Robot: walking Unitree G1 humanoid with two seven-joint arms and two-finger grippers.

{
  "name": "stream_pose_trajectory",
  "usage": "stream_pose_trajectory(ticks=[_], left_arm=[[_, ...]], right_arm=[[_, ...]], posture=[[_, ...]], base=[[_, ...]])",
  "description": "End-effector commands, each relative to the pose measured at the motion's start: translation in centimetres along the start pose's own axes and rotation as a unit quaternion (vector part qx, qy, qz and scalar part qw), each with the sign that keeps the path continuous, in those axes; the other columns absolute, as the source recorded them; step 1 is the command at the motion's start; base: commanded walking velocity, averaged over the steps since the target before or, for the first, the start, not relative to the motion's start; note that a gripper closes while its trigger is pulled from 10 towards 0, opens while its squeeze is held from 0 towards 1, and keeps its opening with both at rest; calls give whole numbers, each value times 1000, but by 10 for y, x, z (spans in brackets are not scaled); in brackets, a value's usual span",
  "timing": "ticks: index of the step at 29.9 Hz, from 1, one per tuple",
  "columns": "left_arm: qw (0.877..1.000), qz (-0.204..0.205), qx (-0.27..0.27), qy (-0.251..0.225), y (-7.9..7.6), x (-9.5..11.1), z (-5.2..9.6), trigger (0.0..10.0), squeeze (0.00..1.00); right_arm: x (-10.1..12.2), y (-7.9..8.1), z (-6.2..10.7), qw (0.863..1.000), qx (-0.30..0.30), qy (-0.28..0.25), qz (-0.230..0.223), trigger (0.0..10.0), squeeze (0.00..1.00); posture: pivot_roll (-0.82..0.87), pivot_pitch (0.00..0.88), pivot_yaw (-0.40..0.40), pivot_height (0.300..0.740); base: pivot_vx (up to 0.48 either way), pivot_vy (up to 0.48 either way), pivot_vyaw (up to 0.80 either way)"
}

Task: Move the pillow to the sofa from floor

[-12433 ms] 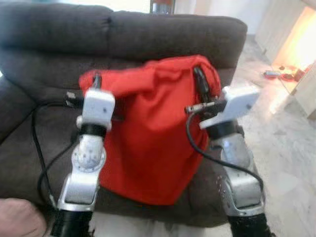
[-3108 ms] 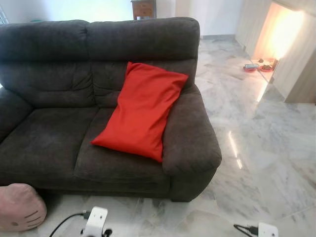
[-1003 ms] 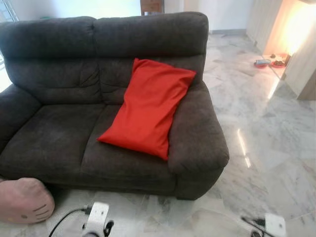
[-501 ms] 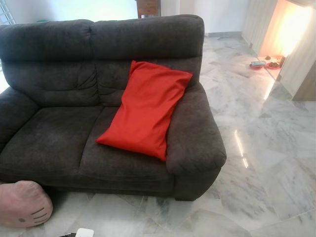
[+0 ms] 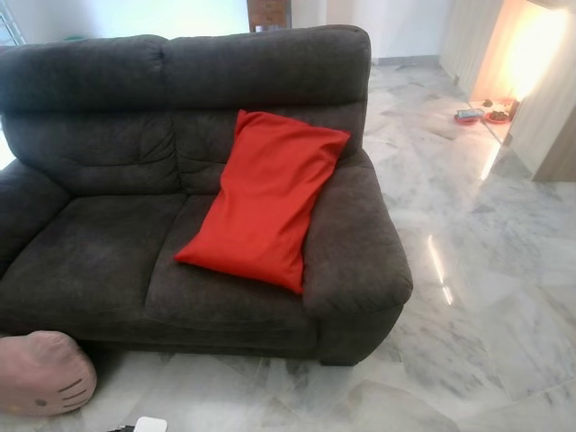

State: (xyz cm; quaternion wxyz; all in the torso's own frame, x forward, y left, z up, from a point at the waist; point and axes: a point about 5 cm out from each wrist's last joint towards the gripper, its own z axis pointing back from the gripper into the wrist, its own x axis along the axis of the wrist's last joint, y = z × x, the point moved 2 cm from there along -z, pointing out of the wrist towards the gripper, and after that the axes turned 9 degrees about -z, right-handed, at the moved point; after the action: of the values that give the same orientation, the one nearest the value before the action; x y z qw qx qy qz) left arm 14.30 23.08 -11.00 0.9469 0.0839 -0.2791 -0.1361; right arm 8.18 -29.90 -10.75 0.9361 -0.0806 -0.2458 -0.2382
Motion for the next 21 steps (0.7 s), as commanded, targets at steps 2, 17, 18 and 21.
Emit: stream_pose_trajectory(ticks=[2,17,18,21], left_arm=[[1000,-3,7,4,8,-6,2,10000,0],[1000,3,2,-3,10,-6,3,10000,0],[1000,3,1,-3,10,-6,3,10000,0],[1000,2,1,-1,12,-7,4,10000,0]], right_arm=[[1,3,0,1000,8,-6,1,10000,0],[-4,0,2,1000,9,-9,-4,10000,0],[-4,0,2,1000,9,-9,-4,10000,0],[-5,0,2,1000,10,-8,-5,10000,0]], posture=[[-37,13,46,740],[-51,12,51,740],[-53,8,53,740],[-53,1,55,740]], base=[[0,324,0],[0,345,0],[0,364,0],[0,363,0]])
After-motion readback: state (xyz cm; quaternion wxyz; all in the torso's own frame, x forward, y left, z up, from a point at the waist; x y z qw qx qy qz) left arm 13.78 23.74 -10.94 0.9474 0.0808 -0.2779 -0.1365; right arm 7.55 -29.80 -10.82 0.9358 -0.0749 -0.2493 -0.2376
